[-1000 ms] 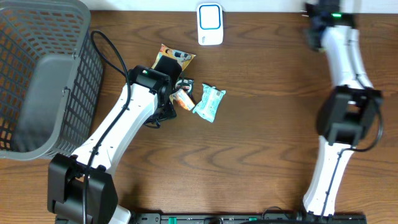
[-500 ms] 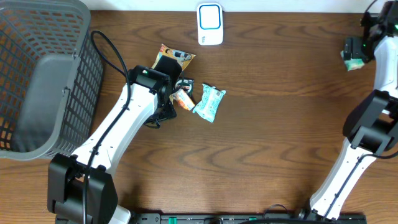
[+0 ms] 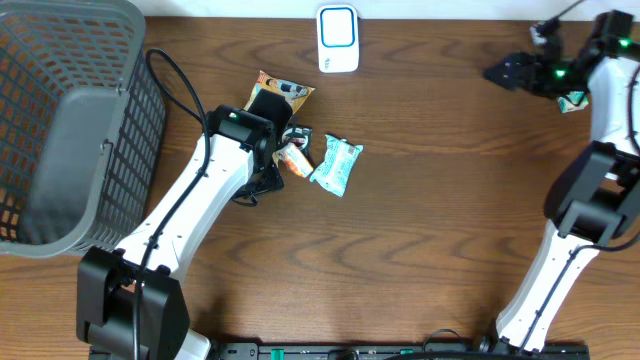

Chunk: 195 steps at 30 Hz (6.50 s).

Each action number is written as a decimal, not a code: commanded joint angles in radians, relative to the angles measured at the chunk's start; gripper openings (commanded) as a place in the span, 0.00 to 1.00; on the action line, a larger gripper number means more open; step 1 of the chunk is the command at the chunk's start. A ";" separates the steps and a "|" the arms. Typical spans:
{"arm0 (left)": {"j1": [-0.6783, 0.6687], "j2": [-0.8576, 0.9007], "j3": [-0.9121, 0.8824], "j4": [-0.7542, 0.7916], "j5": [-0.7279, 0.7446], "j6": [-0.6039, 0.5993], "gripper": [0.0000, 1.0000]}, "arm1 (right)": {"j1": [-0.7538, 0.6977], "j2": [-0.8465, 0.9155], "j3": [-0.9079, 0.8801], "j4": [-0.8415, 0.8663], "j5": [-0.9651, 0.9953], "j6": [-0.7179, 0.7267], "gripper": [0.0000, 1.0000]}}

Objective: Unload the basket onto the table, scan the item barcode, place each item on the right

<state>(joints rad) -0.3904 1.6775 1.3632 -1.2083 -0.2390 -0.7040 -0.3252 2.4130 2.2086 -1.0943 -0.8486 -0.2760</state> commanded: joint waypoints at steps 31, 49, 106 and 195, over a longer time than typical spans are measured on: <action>0.003 -0.005 -0.006 -0.006 -0.016 -0.009 0.98 | 0.806 -0.038 -0.182 -0.129 0.663 0.610 0.33; 0.003 -0.005 -0.006 -0.006 -0.016 -0.008 0.98 | 0.782 -0.040 -0.038 -0.271 0.725 0.607 0.38; 0.003 -0.005 -0.006 -0.006 -0.016 -0.009 0.98 | 0.712 -0.061 -0.154 -0.232 0.677 0.583 0.01; 0.003 -0.005 -0.006 -0.006 -0.016 -0.009 0.98 | 0.586 -0.324 -0.129 -0.186 0.449 0.331 0.01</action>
<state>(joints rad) -0.3904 1.6775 1.3632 -1.2079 -0.2390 -0.7040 0.2440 2.0922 2.0712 -1.2701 -0.4545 0.0566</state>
